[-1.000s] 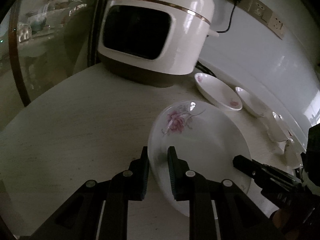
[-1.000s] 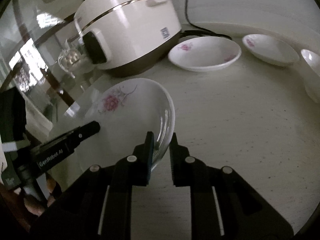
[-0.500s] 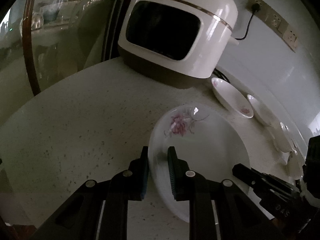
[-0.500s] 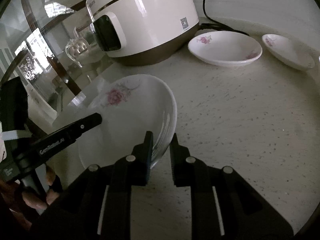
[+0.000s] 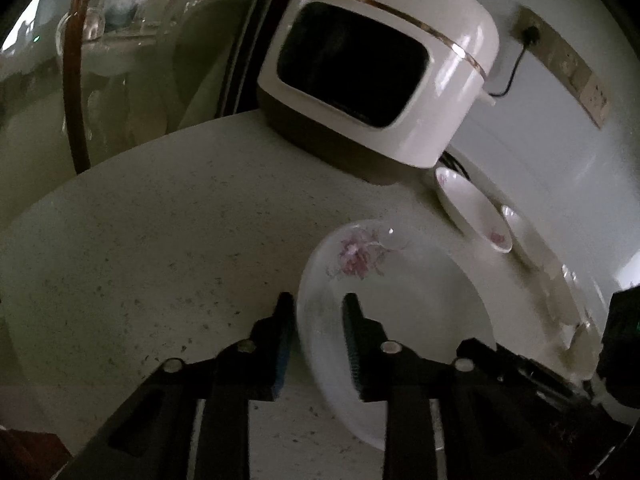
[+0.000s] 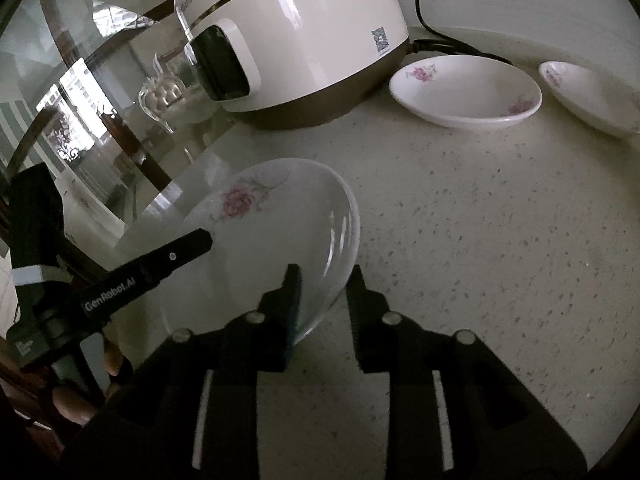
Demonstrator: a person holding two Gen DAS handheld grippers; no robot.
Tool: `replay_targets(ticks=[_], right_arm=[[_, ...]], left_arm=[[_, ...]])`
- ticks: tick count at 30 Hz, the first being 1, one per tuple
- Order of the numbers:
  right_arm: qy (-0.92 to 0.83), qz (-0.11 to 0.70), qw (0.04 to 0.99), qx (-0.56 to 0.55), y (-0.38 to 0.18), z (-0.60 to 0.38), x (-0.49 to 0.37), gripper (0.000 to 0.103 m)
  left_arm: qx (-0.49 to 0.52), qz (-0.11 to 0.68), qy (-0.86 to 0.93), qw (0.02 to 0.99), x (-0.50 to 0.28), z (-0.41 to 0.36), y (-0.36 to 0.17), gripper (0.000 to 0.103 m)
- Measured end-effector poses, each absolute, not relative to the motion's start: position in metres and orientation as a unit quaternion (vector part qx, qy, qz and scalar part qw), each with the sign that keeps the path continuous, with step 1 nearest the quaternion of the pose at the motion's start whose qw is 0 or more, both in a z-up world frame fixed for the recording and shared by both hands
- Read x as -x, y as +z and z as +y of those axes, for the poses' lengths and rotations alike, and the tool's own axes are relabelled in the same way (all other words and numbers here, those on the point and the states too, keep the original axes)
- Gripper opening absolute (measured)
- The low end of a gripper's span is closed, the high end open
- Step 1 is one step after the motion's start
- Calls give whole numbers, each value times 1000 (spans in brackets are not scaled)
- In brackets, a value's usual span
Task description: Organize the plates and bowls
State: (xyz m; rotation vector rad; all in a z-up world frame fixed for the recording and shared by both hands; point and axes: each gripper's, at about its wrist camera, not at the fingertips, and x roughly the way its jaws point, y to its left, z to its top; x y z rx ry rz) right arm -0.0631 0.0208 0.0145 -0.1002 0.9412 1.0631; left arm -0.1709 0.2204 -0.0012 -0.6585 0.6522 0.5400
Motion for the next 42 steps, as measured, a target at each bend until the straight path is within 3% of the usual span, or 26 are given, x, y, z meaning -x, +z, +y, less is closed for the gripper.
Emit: replay_targets(ticks=[1, 2, 3, 5, 11, 18, 29, 32, 42], right_arm=[[489, 428, 759, 42, 16, 19, 64, 48], [488, 423, 762, 36, 17, 17, 64, 59], [486, 416, 768, 25, 19, 13, 63, 62], [474, 409, 780, 4, 22, 5, 59, 62], [438, 415, 795, -59, 21, -16, 40, 62], [344, 367, 862, -58, 33, -42, 24, 63], [312, 388, 859, -123, 24, -83, -19, 63], [330, 384, 853, -123, 24, -80, -18, 63], [303, 407, 858, -79, 20, -28, -65, 63]], left_arm=[[318, 305, 258, 860, 174, 221, 0, 44], [324, 297, 260, 860, 177, 222, 0, 57], [331, 286, 264, 860, 181, 223, 1, 68], [344, 265, 275, 858, 191, 226, 3, 73], [332, 215, 277, 876, 206, 215, 15, 77], [246, 173, 178, 937, 188, 160, 56, 91], [128, 149, 74, 978, 143, 90, 63, 91], [113, 128, 85, 982, 148, 82, 64, 102], [163, 145, 108, 970, 144, 104, 56, 103]])
